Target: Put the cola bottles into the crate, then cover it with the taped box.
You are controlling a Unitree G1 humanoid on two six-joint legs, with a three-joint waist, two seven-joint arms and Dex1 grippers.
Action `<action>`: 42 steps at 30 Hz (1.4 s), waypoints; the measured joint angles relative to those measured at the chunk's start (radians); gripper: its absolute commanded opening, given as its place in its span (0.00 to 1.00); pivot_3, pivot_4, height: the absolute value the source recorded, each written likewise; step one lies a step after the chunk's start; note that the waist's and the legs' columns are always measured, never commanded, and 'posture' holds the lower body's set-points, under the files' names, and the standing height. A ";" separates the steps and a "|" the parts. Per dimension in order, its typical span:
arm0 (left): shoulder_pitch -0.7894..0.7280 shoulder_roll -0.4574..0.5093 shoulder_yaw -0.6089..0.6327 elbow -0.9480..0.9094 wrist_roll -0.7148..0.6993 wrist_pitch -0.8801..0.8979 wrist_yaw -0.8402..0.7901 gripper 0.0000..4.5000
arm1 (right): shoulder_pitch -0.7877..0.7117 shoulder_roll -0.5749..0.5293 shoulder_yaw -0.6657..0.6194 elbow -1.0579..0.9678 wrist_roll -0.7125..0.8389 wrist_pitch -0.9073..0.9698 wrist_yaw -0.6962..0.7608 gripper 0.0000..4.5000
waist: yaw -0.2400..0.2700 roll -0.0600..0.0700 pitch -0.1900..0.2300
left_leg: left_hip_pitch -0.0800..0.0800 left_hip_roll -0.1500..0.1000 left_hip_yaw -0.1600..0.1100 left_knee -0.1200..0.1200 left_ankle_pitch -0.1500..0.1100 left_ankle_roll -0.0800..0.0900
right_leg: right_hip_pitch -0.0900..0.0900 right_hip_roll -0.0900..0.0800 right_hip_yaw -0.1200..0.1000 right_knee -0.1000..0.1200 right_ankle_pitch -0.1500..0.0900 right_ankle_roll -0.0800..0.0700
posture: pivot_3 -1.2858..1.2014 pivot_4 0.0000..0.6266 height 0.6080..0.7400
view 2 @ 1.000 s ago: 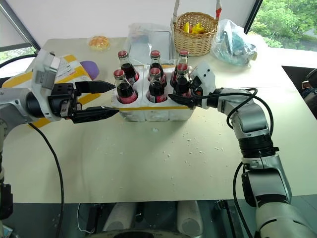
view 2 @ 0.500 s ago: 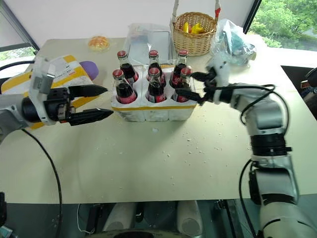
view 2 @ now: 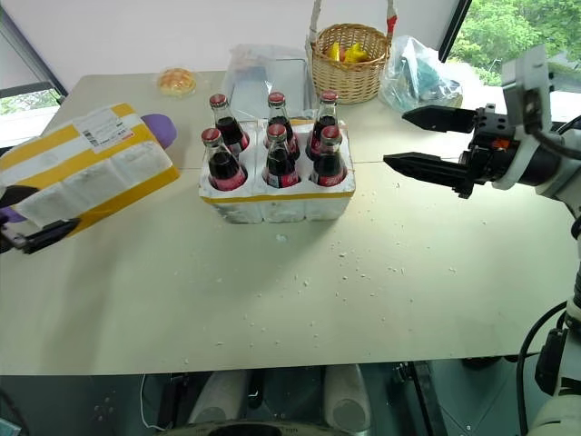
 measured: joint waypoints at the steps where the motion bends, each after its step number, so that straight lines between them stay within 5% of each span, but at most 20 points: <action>1: 0.028 0.007 -0.001 0.059 0.078 -0.085 0.027 1.00 | 0.000 0.011 0.000 -0.033 0.013 -0.002 -0.005 0.98 | 0.001 0.000 0.000 | 0.000 0.000 0.000 -0.001 0.000 0.000 | 0.000 0.000 0.000 0.000 0.000 0.000 | 0.52 0.24 0.98; 11: 0.012 0.035 -0.110 0.499 0.452 -0.518 0.298 1.00 | -0.029 0.058 0.012 -0.069 0.073 -0.001 -0.067 0.98 | 0.023 -0.001 0.000 | -0.002 0.001 0.002 -0.002 0.000 0.000 | -0.003 -0.001 0.000 -0.002 0.000 0.000 | 0.52 0.24 0.98; 19: -0.302 -0.005 -0.381 0.847 0.631 -0.770 0.595 1.00 | -0.071 0.051 0.028 -0.066 0.092 0.001 -0.071 0.98 | 0.032 -0.004 -0.002 | -0.002 0.000 0.002 -0.001 0.000 0.000 | -0.002 -0.001 0.000 -0.001 0.004 0.005 | 0.52 0.24 0.98; 29: -0.547 -0.078 -0.602 1.154 0.762 -0.880 0.837 1.00 | -0.118 -0.002 0.041 -0.049 0.093 0.018 -0.065 0.98 | 0.028 -0.005 -0.003 | -0.001 0.000 0.003 0.000 0.000 0.000 | -0.002 0.000 -0.001 0.002 0.005 0.006 | 0.52 0.24 0.98; 42: -0.776 -0.083 -0.747 1.371 0.818 -0.904 0.894 1.00 | -0.130 -0.027 0.044 -0.047 0.094 0.033 -0.076 0.98 | 0.030 -0.005 -0.003 | -0.002 0.000 0.003 0.001 0.000 0.000 | -0.002 0.000 -0.001 0.002 0.005 0.007 | 0.52 0.24 0.98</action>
